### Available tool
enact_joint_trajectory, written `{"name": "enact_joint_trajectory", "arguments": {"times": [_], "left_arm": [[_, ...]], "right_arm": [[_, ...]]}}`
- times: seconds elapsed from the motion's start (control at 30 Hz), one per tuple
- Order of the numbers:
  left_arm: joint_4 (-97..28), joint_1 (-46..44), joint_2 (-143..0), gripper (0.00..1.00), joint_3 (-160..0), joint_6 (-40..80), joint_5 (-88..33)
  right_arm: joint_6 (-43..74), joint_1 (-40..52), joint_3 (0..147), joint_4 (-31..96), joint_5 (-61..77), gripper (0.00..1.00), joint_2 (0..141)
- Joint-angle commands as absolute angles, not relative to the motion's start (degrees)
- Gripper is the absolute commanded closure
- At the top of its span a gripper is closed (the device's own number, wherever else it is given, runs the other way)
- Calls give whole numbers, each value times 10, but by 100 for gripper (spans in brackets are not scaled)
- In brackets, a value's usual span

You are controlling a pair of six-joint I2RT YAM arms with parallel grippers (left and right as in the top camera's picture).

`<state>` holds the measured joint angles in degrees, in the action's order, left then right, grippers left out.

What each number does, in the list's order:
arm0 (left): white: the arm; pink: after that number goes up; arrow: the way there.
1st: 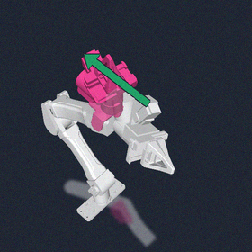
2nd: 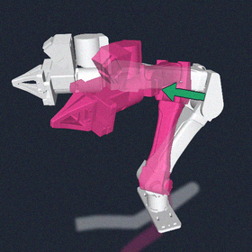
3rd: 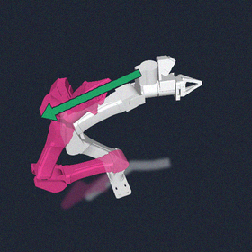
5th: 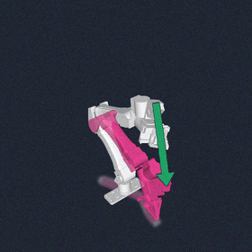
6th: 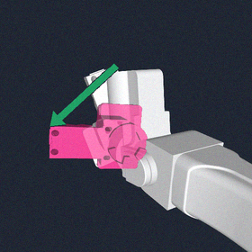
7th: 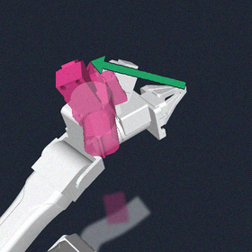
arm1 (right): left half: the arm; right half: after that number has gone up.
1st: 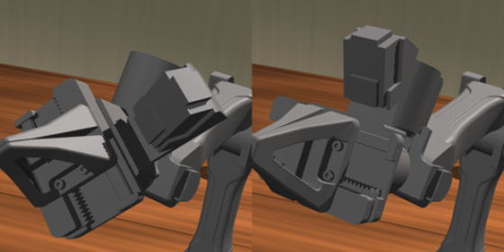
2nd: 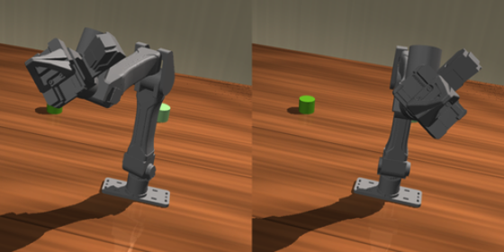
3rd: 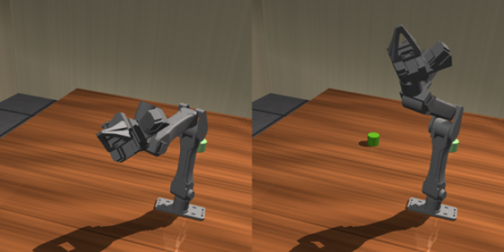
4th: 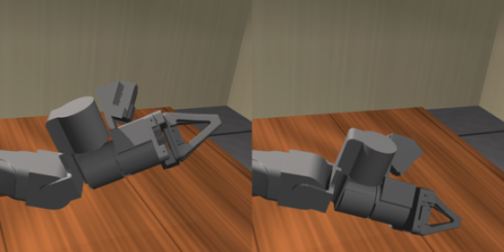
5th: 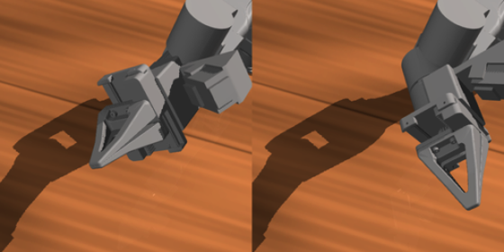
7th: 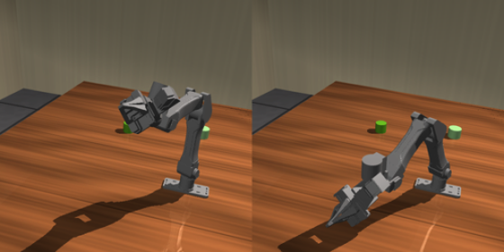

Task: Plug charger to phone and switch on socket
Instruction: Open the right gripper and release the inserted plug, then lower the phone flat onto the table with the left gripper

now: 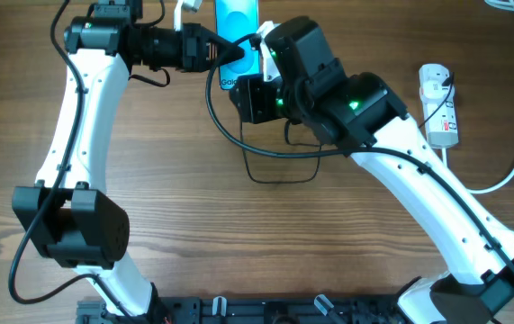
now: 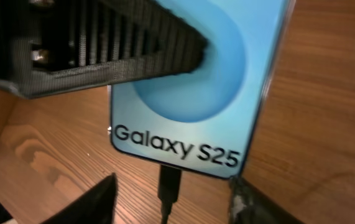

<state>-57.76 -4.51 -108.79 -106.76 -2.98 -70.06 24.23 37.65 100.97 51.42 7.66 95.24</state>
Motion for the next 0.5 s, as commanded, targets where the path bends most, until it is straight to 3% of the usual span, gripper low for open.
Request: {"name": "enact_joint_trajectory", "arguments": {"times": [0.0,0.07,0.17,0.3,0.47], "left_arm": [[-591,-48,-1085,96,-1069,-17,-652],[-619,-48,-1086,96,-1069,-6,-583],[-668,-50,-1087,96,-1065,-6,-514],[-678,-57,-1087,96,-1016,35,-438],[-630,-93,-1087,96,-908,35,-438]], "right_arm": [[241,374,1023,543,86,18,947],[242,374,1023,568,105,8,947],[246,373,1023,618,104,0,947],[247,372,1023,676,104,0,947],[267,345,1023,732,100,0,947]]}}
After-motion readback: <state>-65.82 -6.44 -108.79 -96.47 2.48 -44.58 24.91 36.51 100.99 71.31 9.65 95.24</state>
